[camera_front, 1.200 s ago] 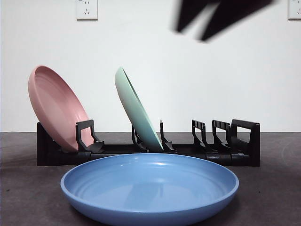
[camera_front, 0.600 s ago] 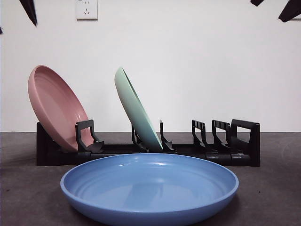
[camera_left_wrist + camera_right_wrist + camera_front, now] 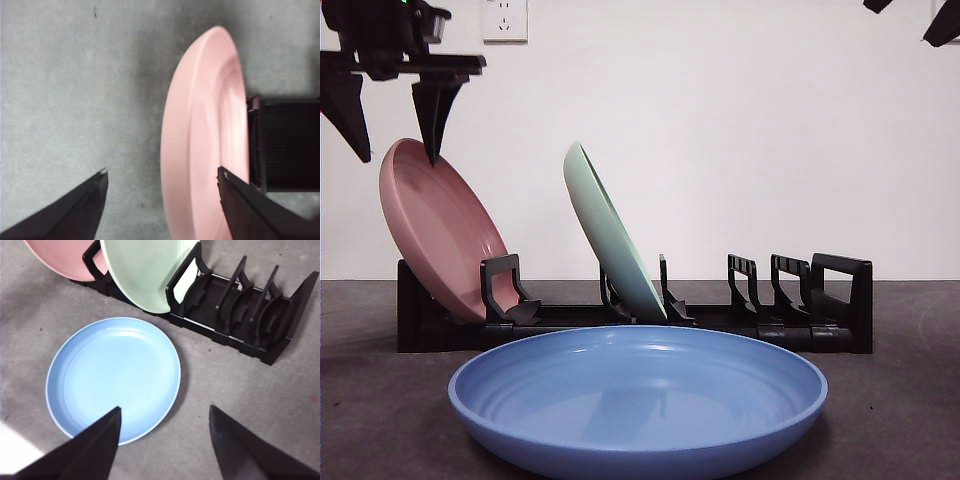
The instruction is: Place the plate
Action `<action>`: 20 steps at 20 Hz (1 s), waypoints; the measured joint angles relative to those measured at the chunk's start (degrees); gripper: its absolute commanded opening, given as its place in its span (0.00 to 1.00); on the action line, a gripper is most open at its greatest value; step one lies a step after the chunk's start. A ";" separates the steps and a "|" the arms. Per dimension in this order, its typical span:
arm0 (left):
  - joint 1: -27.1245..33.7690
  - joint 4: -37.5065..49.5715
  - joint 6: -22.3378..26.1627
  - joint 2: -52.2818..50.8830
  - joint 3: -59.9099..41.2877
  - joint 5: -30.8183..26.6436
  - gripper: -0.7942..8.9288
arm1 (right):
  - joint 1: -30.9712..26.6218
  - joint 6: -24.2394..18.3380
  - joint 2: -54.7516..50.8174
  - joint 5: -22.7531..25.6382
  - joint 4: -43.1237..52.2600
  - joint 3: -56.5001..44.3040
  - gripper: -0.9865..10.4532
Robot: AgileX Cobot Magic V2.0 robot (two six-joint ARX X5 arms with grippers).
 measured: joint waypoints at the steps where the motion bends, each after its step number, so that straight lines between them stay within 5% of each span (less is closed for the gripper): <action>1: 0.00 0.00 0.00 0.42 0.00 0.00 0.41 | 0.00 0.00 0.00 0.20 -0.07 0.00 0.33; 8: -0.02 1.11 0.13 0.59 0.17 0.02 0.10 | 0.00 0.00 0.00 1.62 -1.60 0.00 0.33; 20: 0.04 -10.71 3.65 0.68 12.24 -6.60 0.10 | 0.00 0.00 -0.04 4.37 -1.70 -0.02 0.33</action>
